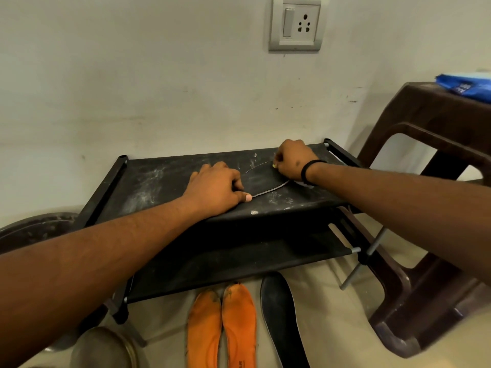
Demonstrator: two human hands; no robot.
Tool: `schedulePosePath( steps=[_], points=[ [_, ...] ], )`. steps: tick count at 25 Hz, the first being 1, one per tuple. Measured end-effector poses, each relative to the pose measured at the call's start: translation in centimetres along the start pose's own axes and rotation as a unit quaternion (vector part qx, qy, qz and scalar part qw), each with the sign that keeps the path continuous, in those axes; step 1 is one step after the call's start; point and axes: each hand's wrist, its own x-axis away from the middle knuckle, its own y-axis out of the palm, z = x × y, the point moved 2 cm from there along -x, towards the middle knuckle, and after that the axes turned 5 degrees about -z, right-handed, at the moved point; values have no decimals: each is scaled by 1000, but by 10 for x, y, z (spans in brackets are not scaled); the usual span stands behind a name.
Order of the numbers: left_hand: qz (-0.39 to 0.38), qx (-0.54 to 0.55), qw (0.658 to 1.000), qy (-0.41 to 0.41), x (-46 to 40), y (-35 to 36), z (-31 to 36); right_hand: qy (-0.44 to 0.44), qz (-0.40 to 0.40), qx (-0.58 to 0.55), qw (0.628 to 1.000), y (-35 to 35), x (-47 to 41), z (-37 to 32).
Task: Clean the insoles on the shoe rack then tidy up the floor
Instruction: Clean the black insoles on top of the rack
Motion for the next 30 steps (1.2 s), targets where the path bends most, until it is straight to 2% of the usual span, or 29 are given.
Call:
schedulePosePath(
  steps=[2, 4, 5, 6, 8, 10, 12, 15, 17, 18, 20, 23, 25, 28, 30],
  points=[
    [3, -7, 1000, 0, 0, 0, 0, -88, -51, -43, 994, 9, 18, -29],
    [4, -19, 1000, 0, 0, 0, 0, -174, -92, -30, 980, 17, 34, -49],
    [3, -19, 1000, -1, 0, 0, 0, -188, -92, -9, 978, 16, 33, -49],
    [3, -14, 1000, 0, 0, -1, 1, -174, -82, 15, 981, 12, 26, -43],
    [2, -4, 1000, 0, 0, 0, 2, -84, -51, 82, 992, -1, 10, -24],
    [1, -5, 1000, 0, 0, 0, 3, -12, -20, 81, 996, -7, 0, -9],
    [4, -8, 1000, -1, 1, -1, 1, -36, -29, 42, 998, 0, 4, -19],
    [4, -23, 1000, -1, 2, 0, 1, -151, -98, -20, 983, 15, 42, -48],
    [5, -25, 1000, 0, 2, -1, 3, -194, -116, -19, 974, 14, 50, -48],
    [3, -19, 1000, 1, 2, -1, 4, -191, -105, 7, 976, 10, 45, -40],
    [1, -4, 1000, 2, 2, -1, 3, -128, -72, 67, 987, 0, 25, -14],
    [3, 2, 1000, 3, 3, -1, 3, -29, -33, 73, 996, -16, 8, 18],
    [5, 1, 1000, 3, 2, -1, 2, -42, -37, 49, 997, -14, 13, 16],
    [-3, -5, 1000, 5, 0, 1, 0, -118, -97, -3, 988, -2, 45, -15],
    [-13, -13, 1000, 4, -1, 1, 1, -156, -119, 3, 980, 0, 55, -26]
  ],
)
